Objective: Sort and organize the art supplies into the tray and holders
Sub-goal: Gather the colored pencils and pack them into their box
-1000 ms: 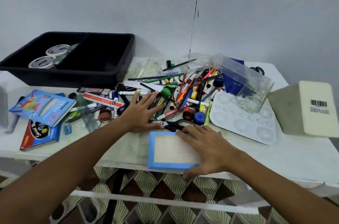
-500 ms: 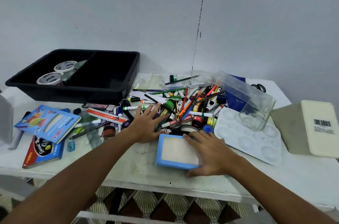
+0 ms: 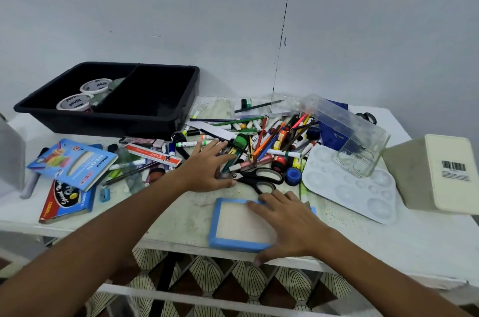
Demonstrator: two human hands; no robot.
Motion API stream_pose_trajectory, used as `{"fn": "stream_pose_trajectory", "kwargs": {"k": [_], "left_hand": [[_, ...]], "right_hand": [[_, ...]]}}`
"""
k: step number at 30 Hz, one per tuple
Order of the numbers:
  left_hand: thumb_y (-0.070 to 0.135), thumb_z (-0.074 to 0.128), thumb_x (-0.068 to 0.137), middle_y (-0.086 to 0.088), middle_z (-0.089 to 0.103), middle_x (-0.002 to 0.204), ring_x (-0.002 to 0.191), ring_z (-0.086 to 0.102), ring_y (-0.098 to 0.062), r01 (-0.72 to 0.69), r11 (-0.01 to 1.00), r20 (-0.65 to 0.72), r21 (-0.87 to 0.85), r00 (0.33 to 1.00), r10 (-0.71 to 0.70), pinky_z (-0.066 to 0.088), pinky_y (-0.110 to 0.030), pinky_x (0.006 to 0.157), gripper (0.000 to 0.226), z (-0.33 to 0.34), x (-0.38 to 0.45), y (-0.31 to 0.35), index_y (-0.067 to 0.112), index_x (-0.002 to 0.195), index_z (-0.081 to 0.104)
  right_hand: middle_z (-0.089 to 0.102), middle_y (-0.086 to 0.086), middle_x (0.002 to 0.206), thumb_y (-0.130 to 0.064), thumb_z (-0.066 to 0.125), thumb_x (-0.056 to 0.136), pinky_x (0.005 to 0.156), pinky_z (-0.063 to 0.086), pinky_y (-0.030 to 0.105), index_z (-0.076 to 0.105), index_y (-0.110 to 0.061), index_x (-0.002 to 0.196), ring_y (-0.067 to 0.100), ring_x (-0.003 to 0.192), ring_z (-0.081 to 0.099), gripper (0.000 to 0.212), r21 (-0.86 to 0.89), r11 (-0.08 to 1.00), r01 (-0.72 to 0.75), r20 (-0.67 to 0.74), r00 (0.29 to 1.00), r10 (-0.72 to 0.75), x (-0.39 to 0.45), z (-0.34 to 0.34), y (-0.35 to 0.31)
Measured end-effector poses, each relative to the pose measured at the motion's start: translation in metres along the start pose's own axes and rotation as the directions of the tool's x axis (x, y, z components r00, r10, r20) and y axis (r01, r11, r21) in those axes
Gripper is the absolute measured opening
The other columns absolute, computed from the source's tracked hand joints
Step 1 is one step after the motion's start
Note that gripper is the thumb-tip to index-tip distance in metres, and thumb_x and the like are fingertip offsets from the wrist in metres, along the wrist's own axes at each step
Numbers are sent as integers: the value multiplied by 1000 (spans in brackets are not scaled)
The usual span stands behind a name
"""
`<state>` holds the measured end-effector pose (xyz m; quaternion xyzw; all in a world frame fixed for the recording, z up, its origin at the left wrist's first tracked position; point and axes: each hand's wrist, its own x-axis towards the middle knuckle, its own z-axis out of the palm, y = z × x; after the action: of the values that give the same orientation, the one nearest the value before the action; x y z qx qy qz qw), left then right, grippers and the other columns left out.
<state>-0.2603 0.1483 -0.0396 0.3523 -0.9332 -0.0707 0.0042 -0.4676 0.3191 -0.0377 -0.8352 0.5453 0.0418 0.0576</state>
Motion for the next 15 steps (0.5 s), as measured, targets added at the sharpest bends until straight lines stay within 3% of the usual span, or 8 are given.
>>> {"fn": "stream_pose_trajectory", "kwargs": {"k": [4,8,12,15], "left_hand": [[91,29,69,3,30,154,145,10,-12,-165,980,-49,-107,986,161,3,-46,119,98,-2,-30,10,28,144,38],[92,41,61,-1,50,135,130,32,-18,-295,955,-103,22,950,296,21,-45,110,104,8,-60,17,19,134,53],[95,43,57,-3,50,126,118,39,-20,-281,949,-71,143,954,293,24,-37,97,106,17,-75,14,20,131,55],[92,45,62,-4,51,124,113,39,-19,-238,959,-73,152,965,251,27,-34,92,101,17,-83,12,21,133,53]], "right_hand": [[43,3,136,-91,48,59,97,36,39,30,-20,148,23,120,42,115,-8,1000,-6,-50,999,6,6,2,-3],[63,1,106,-98,29,54,77,50,37,60,-11,119,23,95,58,114,-95,995,16,-170,985,-32,14,15,-8],[63,3,106,-100,26,53,76,48,38,64,-9,110,25,93,57,114,-142,990,24,-203,978,-53,25,17,-10],[59,5,116,-99,28,54,81,48,41,62,-11,115,26,98,55,113,-134,989,62,-170,982,-85,31,15,-9]]}}
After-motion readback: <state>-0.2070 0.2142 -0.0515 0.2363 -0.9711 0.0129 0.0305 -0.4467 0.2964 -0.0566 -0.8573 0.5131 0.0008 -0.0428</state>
